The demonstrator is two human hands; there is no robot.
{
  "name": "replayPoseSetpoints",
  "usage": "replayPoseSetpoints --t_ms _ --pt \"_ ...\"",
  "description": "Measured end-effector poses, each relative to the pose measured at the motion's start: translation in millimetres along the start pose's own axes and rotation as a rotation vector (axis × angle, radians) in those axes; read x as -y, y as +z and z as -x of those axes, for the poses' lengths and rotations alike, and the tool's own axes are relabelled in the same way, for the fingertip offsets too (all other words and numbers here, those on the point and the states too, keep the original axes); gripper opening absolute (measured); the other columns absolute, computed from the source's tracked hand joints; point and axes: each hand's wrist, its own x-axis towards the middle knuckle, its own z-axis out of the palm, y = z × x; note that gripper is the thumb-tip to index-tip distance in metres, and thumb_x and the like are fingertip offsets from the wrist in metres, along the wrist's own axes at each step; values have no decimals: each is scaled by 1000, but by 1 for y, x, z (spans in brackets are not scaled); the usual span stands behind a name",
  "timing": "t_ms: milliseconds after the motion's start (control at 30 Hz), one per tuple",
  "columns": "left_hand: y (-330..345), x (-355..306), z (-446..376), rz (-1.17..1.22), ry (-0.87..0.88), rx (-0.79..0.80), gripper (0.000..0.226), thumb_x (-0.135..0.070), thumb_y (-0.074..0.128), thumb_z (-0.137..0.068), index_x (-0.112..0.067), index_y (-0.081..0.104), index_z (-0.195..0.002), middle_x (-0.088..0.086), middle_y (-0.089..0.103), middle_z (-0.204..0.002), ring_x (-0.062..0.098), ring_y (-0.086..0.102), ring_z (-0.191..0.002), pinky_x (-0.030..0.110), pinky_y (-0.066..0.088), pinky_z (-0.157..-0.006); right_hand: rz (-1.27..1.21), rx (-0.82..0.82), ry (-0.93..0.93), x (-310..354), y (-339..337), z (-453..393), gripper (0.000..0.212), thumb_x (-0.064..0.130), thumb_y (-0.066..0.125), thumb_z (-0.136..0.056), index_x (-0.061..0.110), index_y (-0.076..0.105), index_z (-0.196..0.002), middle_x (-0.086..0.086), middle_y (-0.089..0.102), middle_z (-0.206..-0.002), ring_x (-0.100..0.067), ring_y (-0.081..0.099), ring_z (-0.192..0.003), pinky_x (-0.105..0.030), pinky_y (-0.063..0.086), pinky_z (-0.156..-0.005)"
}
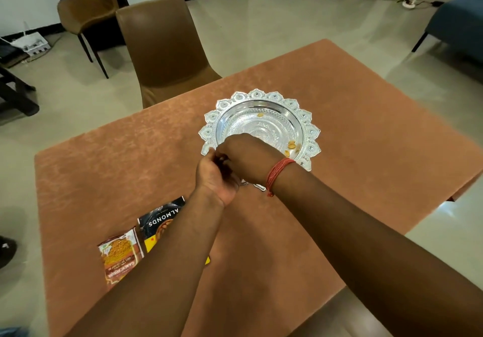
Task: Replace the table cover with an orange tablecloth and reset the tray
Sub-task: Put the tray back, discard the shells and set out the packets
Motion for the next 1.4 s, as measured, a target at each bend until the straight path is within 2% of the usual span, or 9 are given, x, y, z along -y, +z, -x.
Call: replayPoseSetpoints --t_ms 100,133,333,467,600,700,833,1033,1400 --pt "-2 -4 3 48 16 13 39 -24 44 -102 -15 56 -67 -7 53 -51 3 53 -44 15 47 -47 -67 -57 -30 0 -8 1 19 17 58 -92 21 72 -103 -3 69 -99 -22 64 -91 -34 49 -71" --pt "-1 -5 5 51 41 19 40 -22 42 -103 -12 57 -68 -3 56 -49 6 56 -41 18 50 -44 -117 -84 -15 -5 -10 -1 17 18 58 -92 20 73 -101 -3 69 -100 -21 63 -92 -34 51 -75" --pt "-11 -11 14 15 70 4 31 -14 40 -103 4 58 -86 17 71 -70 26 73 -65 32 61 -58 -300 -199 217 -57 -15 -11 13 15 63 -92 12 75 -97 -1 73 -95 -16 65 -88 -32 51 -81" --pt "-9 -10 18 -19 65 25 24 -5 41 -97 4 58 -84 17 66 -77 25 67 -75 34 63 -65 -449 -93 100 -38 -15 -6 11 15 69 -87 18 75 -95 8 72 -84 -7 66 -81 -22 51 -74" --pt "-8 -9 19 -9 50 16 25 -8 39 -96 -2 57 -79 7 60 -63 17 59 -62 32 62 -60 -318 8 -28 -25 -6 -10 19 20 65 -92 22 74 -107 5 74 -101 -10 67 -92 -26 52 -81" --pt "-12 -12 20 -28 50 -12 27 -6 39 -99 7 59 -85 18 68 -67 26 71 -62 32 60 -55 -226 -175 165 -67 -4 -34 25 13 57 -96 14 70 -117 -7 69 -119 -24 63 -108 -31 48 -92" --pt "-17 -12 24 -47 67 -29 27 -8 41 -100 6 58 -85 20 65 -78 29 68 -71 33 62 -57 2 -72 350 -128 7 -56 42 5 52 -90 13 62 -130 -11 57 -134 -31 59 -118 -40 50 -98" --pt "-23 -13 27 -25 64 -36 39 -20 37 -106 7 58 -87 22 65 -81 32 65 -80 36 62 -59 220 37 161 -119 18 -50 41 0 51 -86 8 62 -124 -10 56 -127 -30 52 -122 -48 44 -103" --pt "-26 -8 29 -26 30 -18 43 -25 36 -106 7 58 -89 24 63 -87 33 65 -85 38 61 -64 125 73 -85 -111 44 19 18 13 63 -90 20 69 -106 -2 61 -104 -25 56 -97 -41 51 -80"
